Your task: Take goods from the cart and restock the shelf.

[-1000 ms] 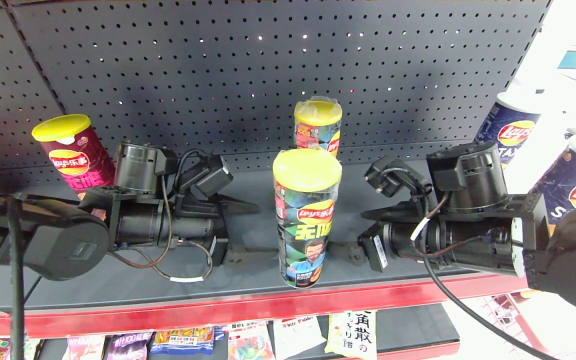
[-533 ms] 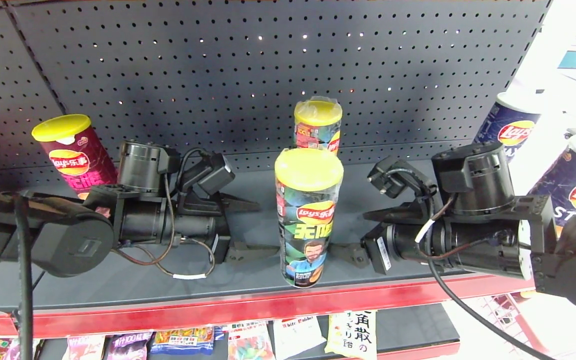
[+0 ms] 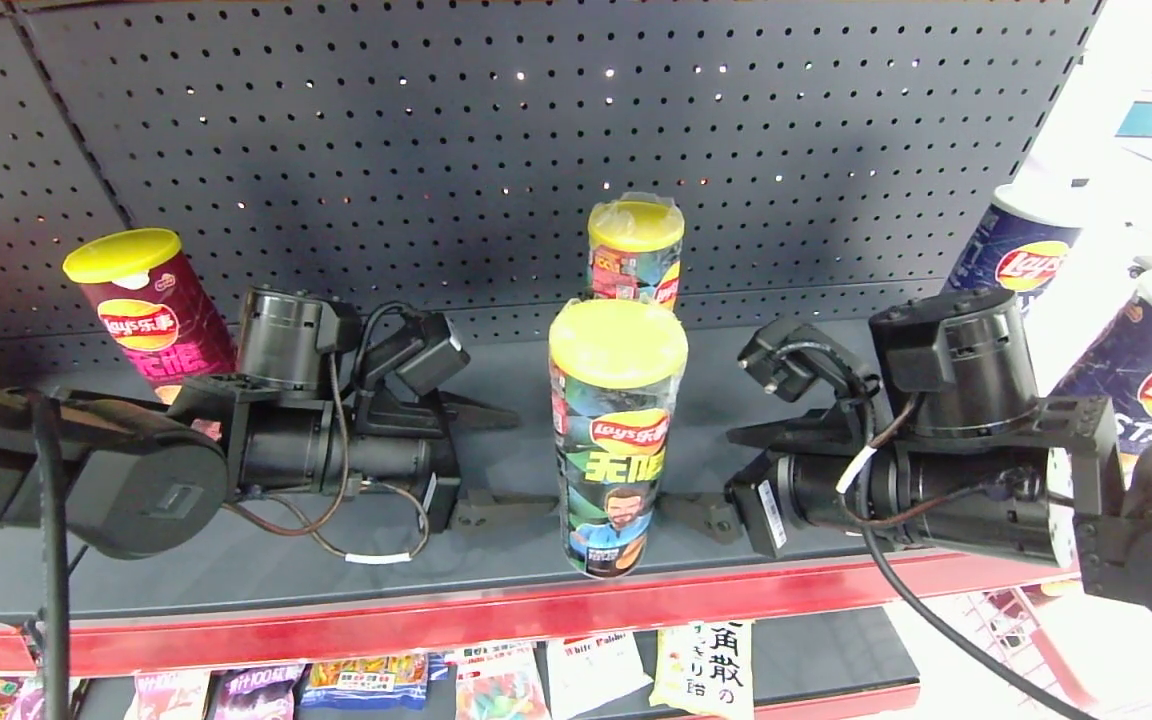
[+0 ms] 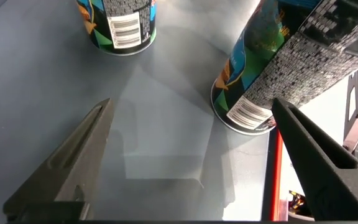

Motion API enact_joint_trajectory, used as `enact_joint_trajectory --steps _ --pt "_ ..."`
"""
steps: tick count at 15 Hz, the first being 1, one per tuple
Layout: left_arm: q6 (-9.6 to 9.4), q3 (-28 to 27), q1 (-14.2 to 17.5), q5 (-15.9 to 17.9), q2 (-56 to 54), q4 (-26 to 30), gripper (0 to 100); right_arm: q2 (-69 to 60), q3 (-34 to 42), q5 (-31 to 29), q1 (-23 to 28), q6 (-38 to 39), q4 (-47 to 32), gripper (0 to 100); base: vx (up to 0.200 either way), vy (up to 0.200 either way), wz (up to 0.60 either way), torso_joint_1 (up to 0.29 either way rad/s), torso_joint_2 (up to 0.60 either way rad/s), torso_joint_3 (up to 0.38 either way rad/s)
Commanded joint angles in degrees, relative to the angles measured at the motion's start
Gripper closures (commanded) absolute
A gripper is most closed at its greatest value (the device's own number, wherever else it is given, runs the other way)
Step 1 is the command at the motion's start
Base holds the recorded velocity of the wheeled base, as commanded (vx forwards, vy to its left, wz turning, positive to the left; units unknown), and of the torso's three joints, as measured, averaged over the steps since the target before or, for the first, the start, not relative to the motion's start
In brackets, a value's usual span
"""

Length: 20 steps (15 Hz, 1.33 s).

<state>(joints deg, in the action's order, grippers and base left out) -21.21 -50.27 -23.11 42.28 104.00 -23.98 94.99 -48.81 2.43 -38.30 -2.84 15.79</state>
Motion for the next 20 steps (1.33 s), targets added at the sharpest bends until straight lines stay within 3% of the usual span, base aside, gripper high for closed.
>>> enact_joint_trajectory --steps 1,8,20 --pt "-0.06 1.14 0.44 0.00 -0.73 -0.02 0 -1.12 1.35 -0.05 0.42 0.03 -0.05 0 0.000 0.000 0.00 0.000 0.00 0.000" --pt "-0.06 3.69 0.44 0.00 -2.31 -0.02 0 -11.05 7.59 0.12 1.13 0.20 0.03 0 0.000 0.000 0.00 0.000 0.00 0.000" --pt "0.03 0.35 -1.67 -0.18 2.00 -0.10 0 -20.99 3.46 -0.05 1.39 0.12 0.12 0 0.000 0.000 0.00 0.000 0.00 0.000"
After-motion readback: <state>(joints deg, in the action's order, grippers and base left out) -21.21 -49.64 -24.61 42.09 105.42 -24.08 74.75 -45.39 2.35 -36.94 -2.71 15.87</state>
